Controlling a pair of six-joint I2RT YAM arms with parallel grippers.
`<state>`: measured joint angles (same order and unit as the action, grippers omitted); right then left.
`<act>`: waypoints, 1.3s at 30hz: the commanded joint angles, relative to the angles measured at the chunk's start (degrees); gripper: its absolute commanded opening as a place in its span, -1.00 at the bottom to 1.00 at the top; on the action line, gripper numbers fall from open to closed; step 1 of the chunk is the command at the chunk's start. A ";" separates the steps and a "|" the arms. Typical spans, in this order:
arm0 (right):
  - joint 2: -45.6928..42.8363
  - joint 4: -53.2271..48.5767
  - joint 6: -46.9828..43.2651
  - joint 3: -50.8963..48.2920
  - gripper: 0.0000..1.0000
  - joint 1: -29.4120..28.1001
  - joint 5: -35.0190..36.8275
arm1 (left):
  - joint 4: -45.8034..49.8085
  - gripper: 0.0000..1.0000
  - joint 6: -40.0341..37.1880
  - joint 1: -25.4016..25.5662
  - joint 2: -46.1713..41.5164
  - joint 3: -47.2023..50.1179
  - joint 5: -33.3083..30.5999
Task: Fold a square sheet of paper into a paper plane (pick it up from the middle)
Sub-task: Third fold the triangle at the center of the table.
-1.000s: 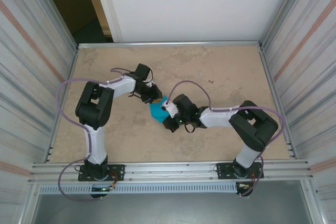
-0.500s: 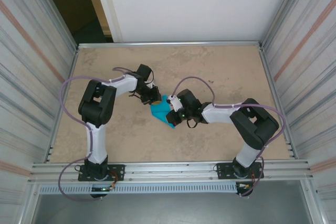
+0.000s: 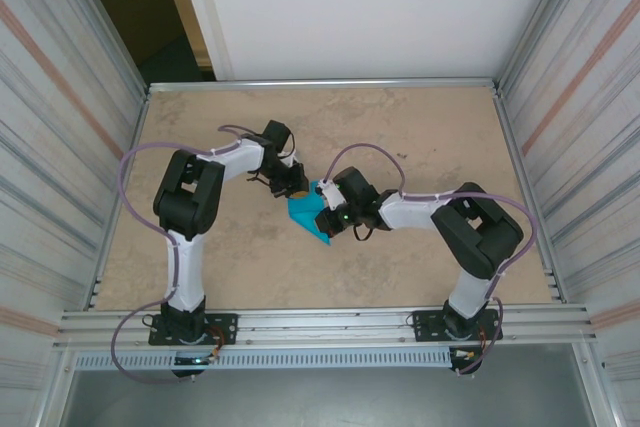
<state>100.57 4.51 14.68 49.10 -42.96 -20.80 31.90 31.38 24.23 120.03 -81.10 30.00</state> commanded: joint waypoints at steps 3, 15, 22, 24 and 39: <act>1.19 -2.05 1.40 1.77 -0.96 0.56 1.26 | 2.94 -0.73 -1.70 0.56 2.84 -0.38 -1.56; 1.80 -2.08 1.67 2.11 -0.95 0.59 2.07 | 3.15 -0.74 -2.02 0.66 3.42 -0.63 -1.43; 2.26 -2.24 1.49 2.58 -0.95 0.54 1.79 | 3.17 -0.75 -2.18 0.82 3.56 -0.67 -1.28; 2.35 -2.32 1.41 2.57 -0.94 0.59 1.69 | 3.17 -0.75 -2.35 0.82 3.62 -0.65 -1.12; 2.87 -2.76 1.32 3.04 -0.94 0.54 2.42 | 3.34 -0.75 -2.72 0.91 4.07 -0.82 -0.70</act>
<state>102.63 2.90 15.03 50.72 -42.72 -19.27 32.60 29.76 24.40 121.01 -82.26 30.96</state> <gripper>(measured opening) 0.064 0.124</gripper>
